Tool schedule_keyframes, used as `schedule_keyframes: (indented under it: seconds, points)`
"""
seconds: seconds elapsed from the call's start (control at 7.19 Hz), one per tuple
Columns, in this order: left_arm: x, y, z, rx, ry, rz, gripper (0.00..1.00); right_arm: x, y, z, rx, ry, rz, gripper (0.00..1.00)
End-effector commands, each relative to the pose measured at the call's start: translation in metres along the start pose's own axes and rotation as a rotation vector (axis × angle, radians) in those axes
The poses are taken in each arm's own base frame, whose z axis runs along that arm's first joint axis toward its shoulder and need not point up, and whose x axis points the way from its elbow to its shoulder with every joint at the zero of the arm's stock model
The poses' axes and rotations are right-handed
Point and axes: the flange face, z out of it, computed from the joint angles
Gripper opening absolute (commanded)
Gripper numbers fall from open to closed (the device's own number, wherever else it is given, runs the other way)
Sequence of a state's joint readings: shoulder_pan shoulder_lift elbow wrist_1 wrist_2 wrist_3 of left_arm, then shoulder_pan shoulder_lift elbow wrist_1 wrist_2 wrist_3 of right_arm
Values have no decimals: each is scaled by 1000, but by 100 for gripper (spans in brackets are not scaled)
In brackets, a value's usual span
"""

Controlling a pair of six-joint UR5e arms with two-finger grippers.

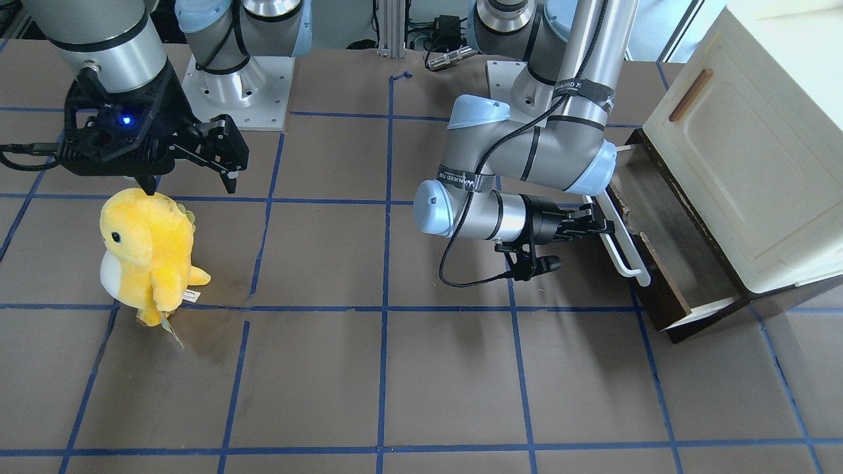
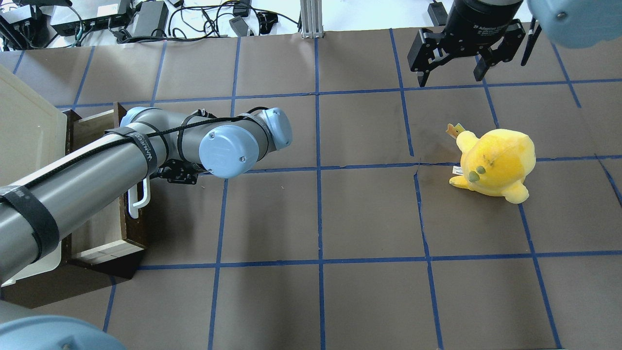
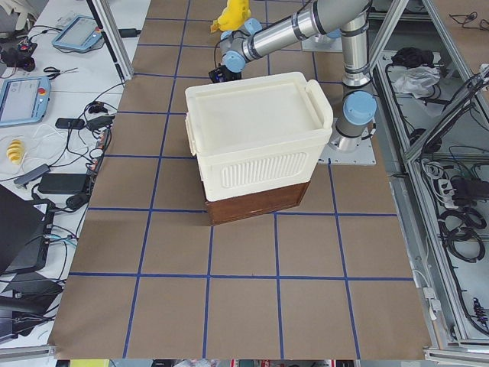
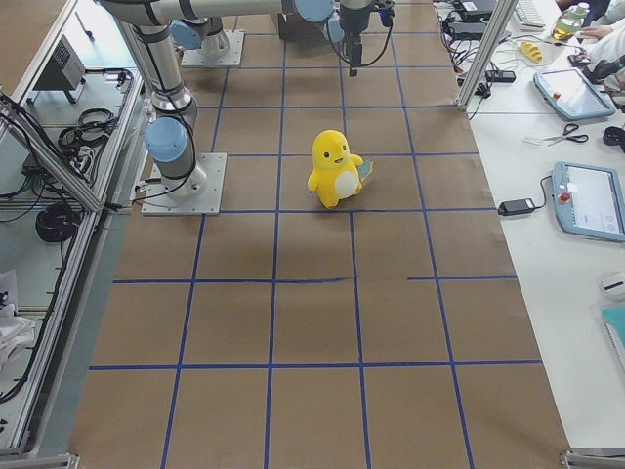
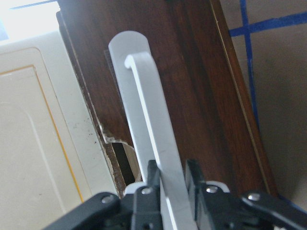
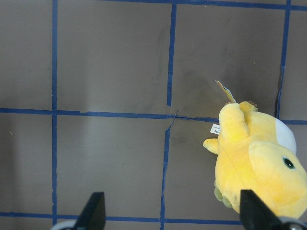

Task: Pull drawer sideways
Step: 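Pull the handle with the left gripper, sliding the drawer out of the cabinet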

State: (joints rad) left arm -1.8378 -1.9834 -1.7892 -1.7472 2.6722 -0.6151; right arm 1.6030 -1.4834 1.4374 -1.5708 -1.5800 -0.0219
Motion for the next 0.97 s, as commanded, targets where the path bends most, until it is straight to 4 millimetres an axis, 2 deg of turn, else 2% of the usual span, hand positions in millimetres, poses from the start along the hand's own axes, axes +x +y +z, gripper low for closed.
schedule_keyframes:
  seconds: [0.0,0.83]
  points:
    - [3,3,-9,19,-4,5,27,0,0,0,0,0,0,100]
    - [8,5,-20,42,-10,12,27,0,0,0,0,0,0,100]
